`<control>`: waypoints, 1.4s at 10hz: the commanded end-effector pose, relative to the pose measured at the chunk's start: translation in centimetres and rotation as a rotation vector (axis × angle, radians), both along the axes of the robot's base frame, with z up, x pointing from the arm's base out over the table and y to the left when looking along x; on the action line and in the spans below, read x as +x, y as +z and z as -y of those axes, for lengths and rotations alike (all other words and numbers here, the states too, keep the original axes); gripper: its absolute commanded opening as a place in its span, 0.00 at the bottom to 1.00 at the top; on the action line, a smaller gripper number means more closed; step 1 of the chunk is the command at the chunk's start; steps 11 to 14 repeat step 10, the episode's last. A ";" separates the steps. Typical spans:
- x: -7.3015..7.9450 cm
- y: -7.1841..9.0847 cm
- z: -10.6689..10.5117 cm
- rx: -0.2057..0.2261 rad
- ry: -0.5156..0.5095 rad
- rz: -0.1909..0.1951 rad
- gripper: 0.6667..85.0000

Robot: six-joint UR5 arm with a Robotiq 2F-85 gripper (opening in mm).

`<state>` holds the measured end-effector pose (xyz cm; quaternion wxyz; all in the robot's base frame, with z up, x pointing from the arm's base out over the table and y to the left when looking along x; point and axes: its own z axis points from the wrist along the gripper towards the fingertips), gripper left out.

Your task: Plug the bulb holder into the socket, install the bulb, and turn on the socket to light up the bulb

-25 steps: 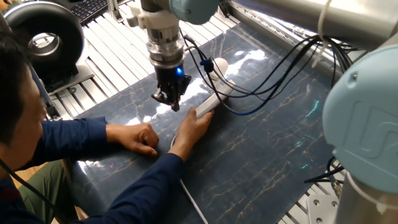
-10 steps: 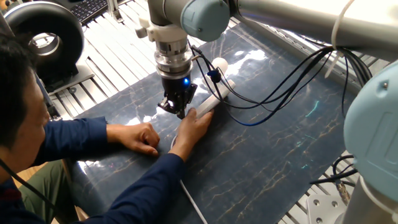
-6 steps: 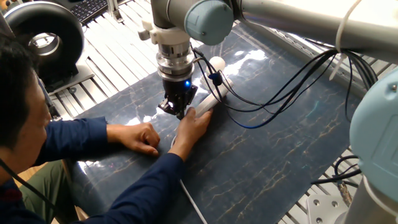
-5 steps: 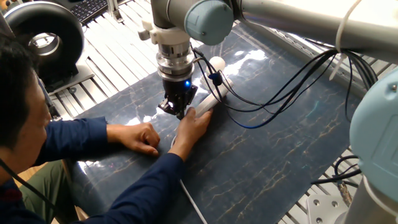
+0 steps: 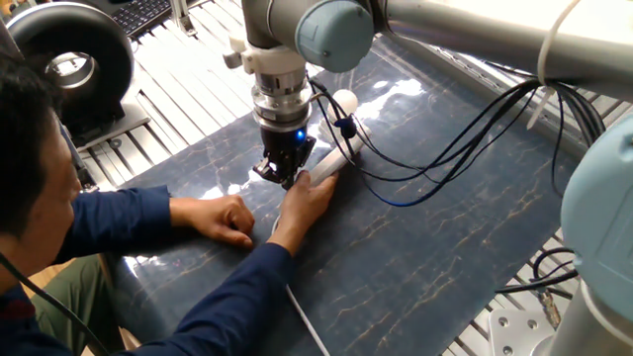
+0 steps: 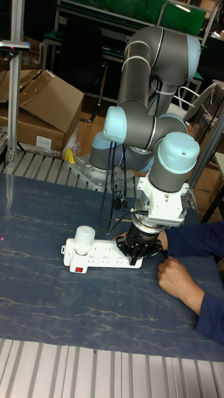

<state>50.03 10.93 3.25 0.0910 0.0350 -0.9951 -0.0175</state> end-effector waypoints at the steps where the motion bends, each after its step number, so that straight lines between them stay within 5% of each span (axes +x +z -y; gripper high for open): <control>1: -1.8 0.3 -0.4 0.007 -0.020 -0.064 0.00; 3: -1.6 1.5 -1.1 0.029 -0.034 -0.107 0.00; 6: 0.8 1.8 0.1 0.028 0.011 -0.093 0.00; 8: 6.3 4.1 0.4 -0.061 0.024 -0.040 0.00; 10: 12.0 6.3 0.4 -0.054 0.039 0.053 0.00; 14: 12.0 6.3 0.4 -0.054 0.039 0.053 0.00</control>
